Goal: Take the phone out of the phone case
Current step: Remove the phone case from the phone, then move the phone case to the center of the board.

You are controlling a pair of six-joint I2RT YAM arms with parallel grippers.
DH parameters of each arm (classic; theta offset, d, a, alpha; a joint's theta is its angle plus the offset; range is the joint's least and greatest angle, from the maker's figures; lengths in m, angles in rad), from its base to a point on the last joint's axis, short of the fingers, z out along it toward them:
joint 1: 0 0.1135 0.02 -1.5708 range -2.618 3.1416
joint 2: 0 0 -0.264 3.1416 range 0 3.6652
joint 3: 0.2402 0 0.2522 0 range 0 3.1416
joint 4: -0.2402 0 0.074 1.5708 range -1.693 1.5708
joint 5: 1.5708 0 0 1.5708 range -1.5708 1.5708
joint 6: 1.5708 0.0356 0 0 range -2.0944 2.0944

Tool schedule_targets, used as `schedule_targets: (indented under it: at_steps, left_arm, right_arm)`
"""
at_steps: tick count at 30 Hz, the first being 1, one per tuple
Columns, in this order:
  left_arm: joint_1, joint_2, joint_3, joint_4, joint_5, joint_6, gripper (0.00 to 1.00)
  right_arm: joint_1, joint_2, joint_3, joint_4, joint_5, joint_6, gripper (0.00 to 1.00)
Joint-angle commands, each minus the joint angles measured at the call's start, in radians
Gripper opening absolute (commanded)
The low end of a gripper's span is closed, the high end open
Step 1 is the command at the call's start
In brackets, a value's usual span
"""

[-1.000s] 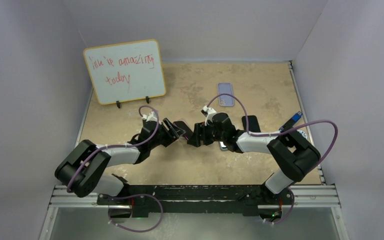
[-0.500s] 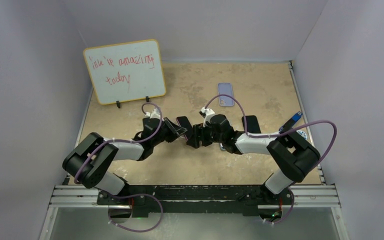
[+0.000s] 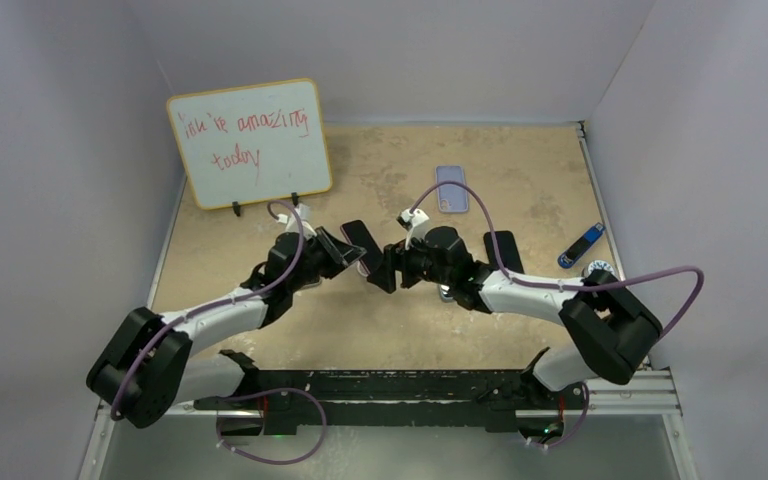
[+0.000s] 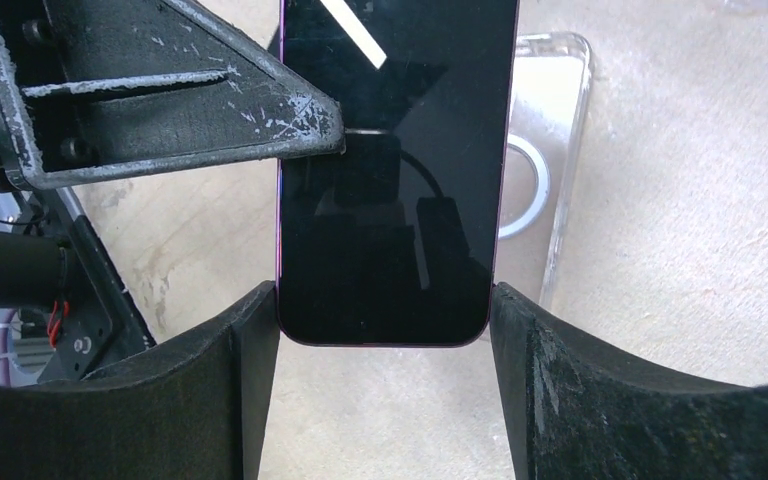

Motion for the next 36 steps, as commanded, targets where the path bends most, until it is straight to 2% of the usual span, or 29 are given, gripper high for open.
schedule_targets:
  at_steps: [1, 8, 14, 23, 28, 36]
  left_arm:
    - [0.07, -0.094, -0.022, -0.141, -0.061, 0.146, 0.0]
    - [0.1, -0.255, -0.021, -0.3, -0.142, 0.237, 0.0]
    - [0.14, -0.324, -0.003, -0.403, -0.16, 0.292, 0.0]
    - [0.155, -0.418, 0.014, -0.515, -0.176, 0.342, 0.0]
    - [0.159, -0.425, 0.026, -0.543, -0.177, 0.372, 0.0]
    - [0.164, -0.431, 0.036, -0.551, -0.166, 0.386, 0.0]
  right_arm:
    - [-0.014, -0.053, 0.027, -0.08, 0.068, -0.094, 0.66]
    - [-0.013, -0.057, 0.063, -0.171, 0.054, -0.137, 0.83]
    - [-0.014, -0.021, 0.119, -0.231, 0.077, -0.206, 0.9]
    - [-0.014, 0.1, 0.235, -0.374, 0.135, -0.298, 0.81]
    - [-0.014, 0.135, 0.251, -0.377, 0.107, -0.305, 0.75]
    - [-0.014, 0.232, 0.334, -0.407, 0.166, -0.335, 0.62]
